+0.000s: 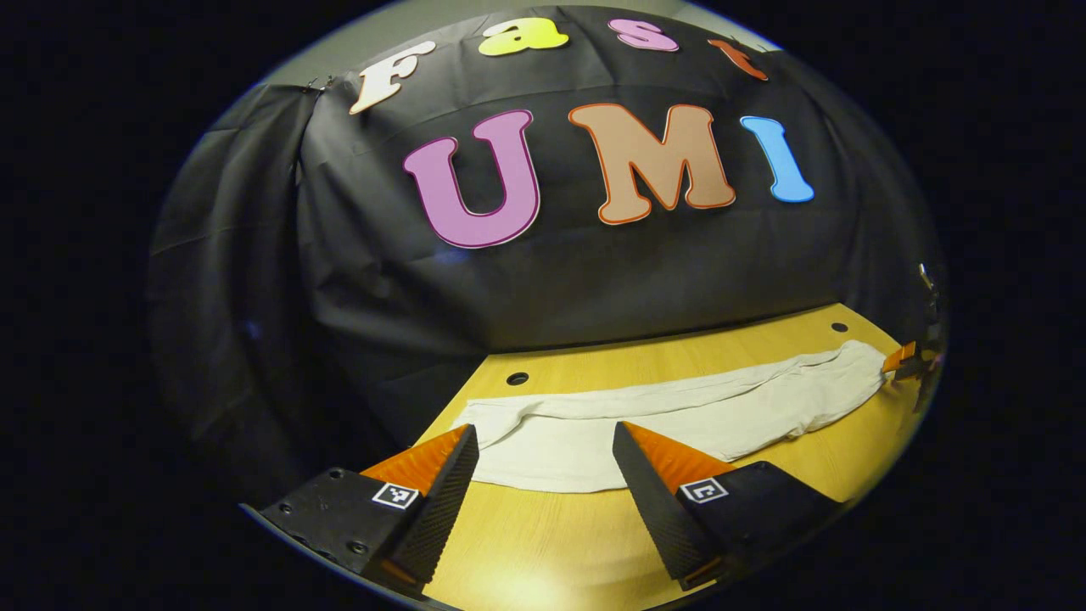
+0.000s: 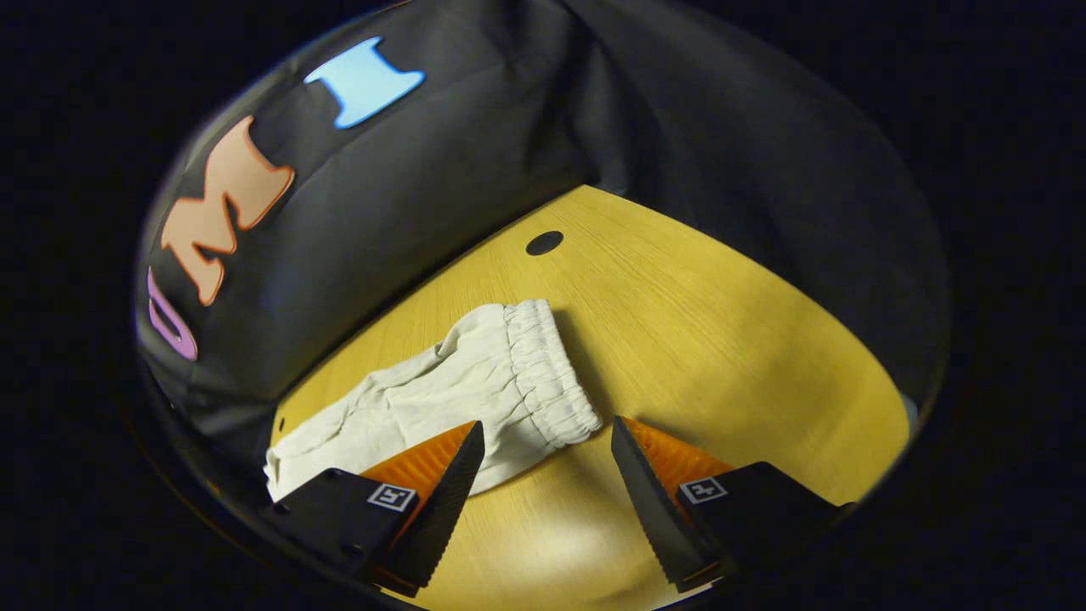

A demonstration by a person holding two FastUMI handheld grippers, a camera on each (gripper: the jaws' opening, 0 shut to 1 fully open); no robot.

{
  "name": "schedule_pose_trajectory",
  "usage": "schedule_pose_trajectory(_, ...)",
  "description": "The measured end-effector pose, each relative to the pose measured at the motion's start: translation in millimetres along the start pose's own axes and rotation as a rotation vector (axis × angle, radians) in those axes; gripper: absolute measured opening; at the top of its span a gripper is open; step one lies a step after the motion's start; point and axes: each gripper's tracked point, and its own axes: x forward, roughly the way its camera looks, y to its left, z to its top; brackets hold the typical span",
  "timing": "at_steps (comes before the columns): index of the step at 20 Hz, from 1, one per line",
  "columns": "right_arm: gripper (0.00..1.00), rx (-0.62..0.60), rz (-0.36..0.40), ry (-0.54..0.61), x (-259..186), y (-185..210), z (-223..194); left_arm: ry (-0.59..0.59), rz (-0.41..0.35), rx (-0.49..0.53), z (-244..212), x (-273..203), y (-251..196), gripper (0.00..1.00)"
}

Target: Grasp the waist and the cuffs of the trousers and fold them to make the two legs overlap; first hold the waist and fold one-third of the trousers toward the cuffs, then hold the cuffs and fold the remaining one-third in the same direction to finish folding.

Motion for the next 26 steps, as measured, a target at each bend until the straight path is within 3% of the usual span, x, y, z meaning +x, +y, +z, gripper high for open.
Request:
schedule_pose_trajectory(3,0.91,0.074,0.016,-0.018,12,1,3,-0.009,0.012,0.005,5,-12,-2,0.95)
schedule_pose_trajectory(4,0.94,0.092,0.019,-0.032,16,2,7,-0.009,0.011,0.006,7,-9,-4,0.95)
schedule_pose_trajectory(6,0.87,0.094,0.002,-0.035,21,-4,3,-0.014,0.01,0.008,9,-6,-6,0.95)
schedule_pose_trajectory(7,0.69,0.092,-0.005,-0.037,19,-9,2,-0.015,0.008,0.009,11,-4,-8,0.95)
schedule_pose_trajectory(8,0.58,0.096,-0.006,-0.039,19,-7,4,-0.016,0.008,0.013,12,-3,-9,0.95)
schedule_pose_trajectory(9,0.59,0.102,-0.001,-0.03,22,-7,3,-0.016,0.006,0.015,13,-2,-10,0.95)
schedule_pose_trajectory(15,0.07,0.139,-0.001,-0.037,24,-3,12,-0.022,0.0,0.004,17,5,-13,0.95)
schedule_pose_trajectory(19,0.17,0.112,0.031,-0.099,6,13,26,-0.029,-0.011,-0.013,15,10,-9,0.95)
schedule_pose_trajectory(20,0.13,0.108,0.049,-0.121,1,22,32,-0.029,-0.015,-0.021,13,12,-7,0.95)
schedule_pose_trajectory(26,0.12,-0.014,0.137,-0.231,-38,99,56,-0.032,-0.075,-0.098,-1,30,9,0.95)
